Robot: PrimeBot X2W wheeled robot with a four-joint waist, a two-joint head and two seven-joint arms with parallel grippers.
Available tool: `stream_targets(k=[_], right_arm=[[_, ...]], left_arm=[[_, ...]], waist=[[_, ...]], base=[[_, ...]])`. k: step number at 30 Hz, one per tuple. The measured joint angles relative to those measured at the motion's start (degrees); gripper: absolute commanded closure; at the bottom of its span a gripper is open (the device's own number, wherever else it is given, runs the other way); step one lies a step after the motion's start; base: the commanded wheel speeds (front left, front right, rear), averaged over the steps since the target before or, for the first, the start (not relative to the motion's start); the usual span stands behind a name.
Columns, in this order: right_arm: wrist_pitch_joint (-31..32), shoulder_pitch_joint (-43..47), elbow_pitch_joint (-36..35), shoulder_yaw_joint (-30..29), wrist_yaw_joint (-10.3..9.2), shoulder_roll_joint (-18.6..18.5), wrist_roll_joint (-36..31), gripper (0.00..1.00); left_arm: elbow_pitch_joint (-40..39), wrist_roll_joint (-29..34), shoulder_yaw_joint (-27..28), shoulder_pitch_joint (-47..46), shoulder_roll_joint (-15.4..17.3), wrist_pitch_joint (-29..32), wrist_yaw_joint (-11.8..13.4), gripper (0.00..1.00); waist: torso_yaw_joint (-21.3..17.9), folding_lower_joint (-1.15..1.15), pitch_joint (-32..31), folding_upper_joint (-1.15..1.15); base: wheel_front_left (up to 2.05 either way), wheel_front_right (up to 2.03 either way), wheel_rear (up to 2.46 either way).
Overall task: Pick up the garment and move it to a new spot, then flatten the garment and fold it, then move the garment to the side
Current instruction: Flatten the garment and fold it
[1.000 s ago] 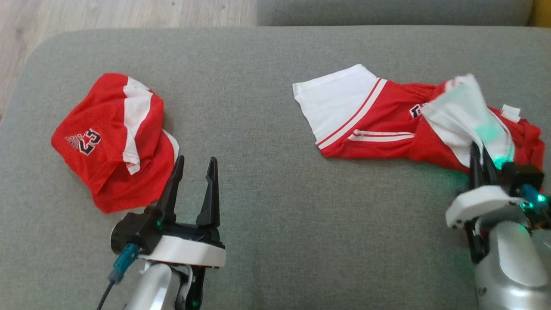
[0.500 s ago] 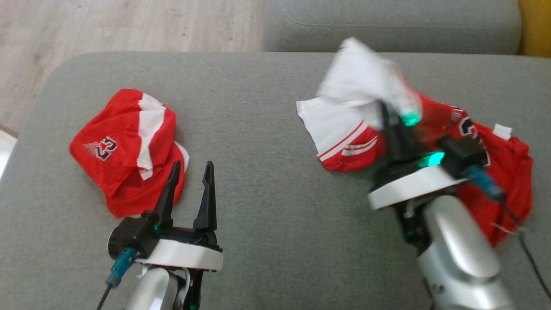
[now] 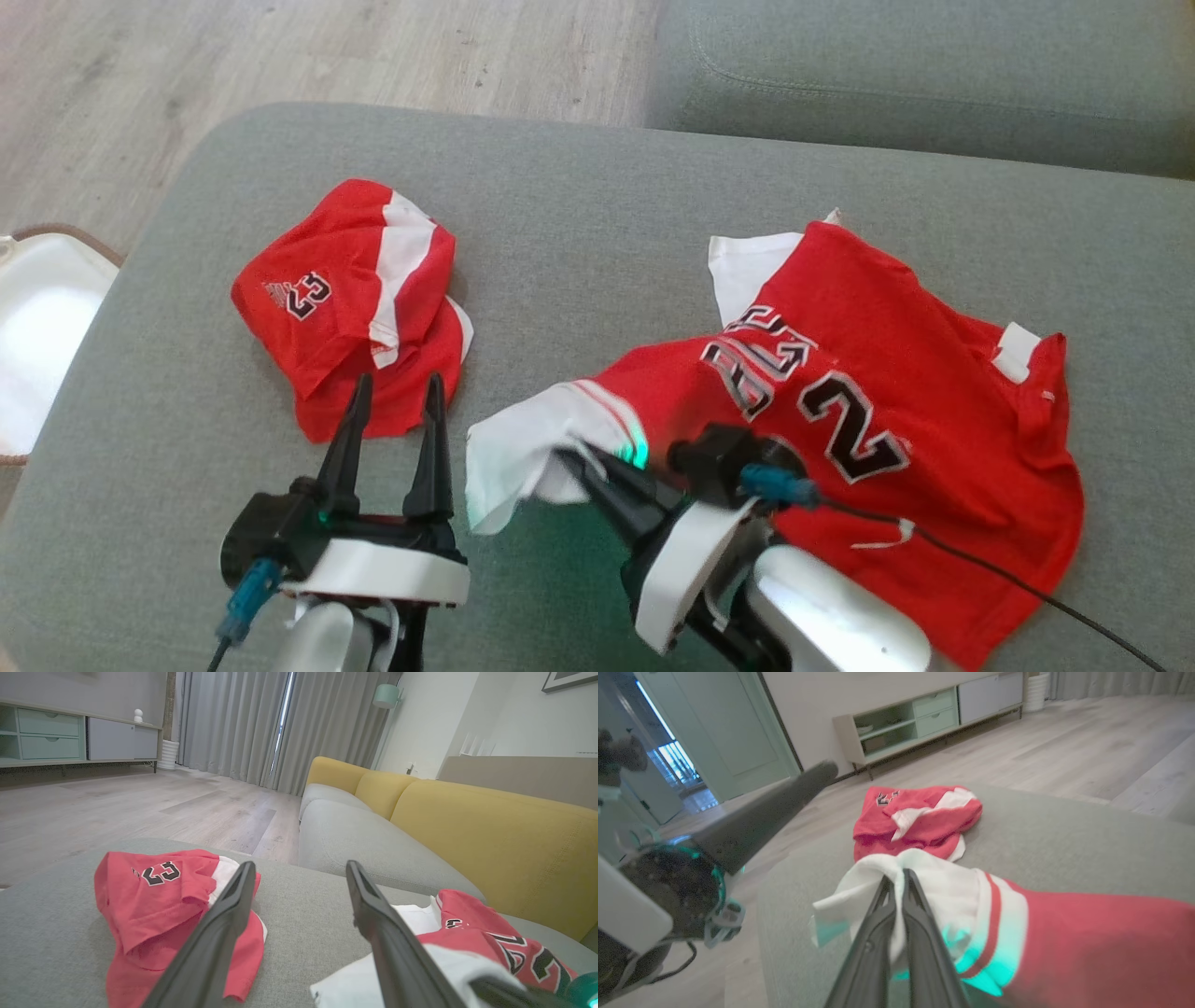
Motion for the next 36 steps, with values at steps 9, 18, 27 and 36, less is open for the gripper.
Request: stream_targets(k=[9, 18, 27, 36], right_arm=[[2.08, -0.27, 4.76, 1.11, 0.00, -0.16, 0.66, 0.00], [-0.88, 0.11, 6.46, -15.15, 0.00, -0.16, -5.10, 0.00], [-3.03, 7.59, -0.55, -36.72, 0.00, -0.10, -12.40, 0.00], [-3.99, 13.26, -3.26, -44.63, 0.00, 0.29, -13.30, 0.00]], left_arm=[[-0.44, -0.01, 0.24, 1.04, -0.01, 0.00, 0.02, 0.00], [-1.26, 0.00, 0.38, 1.01, -0.01, 0.00, 0.48, 0.00], [-1.69, 0.09, 1.34, 1.01, -0.01, 0.00, 0.43, 0.00], [-2.19, 0.08, 1.05, 0.95, -0.01, 0.00, 0.43, 0.00]], waist=[[-2.39, 0.01, 0.56, 0.00], [-6.77, 0.01, 0.16, 0.00], [-10.38, 0.01, -0.25, 0.00], [-11.49, 0.01, 1.25, 0.00]], base=[[0.00, 0.00, 0.00], [0.00, 0.00, 0.00], [0.00, 0.00, 0.00], [0.00, 0.00, 0.00]])
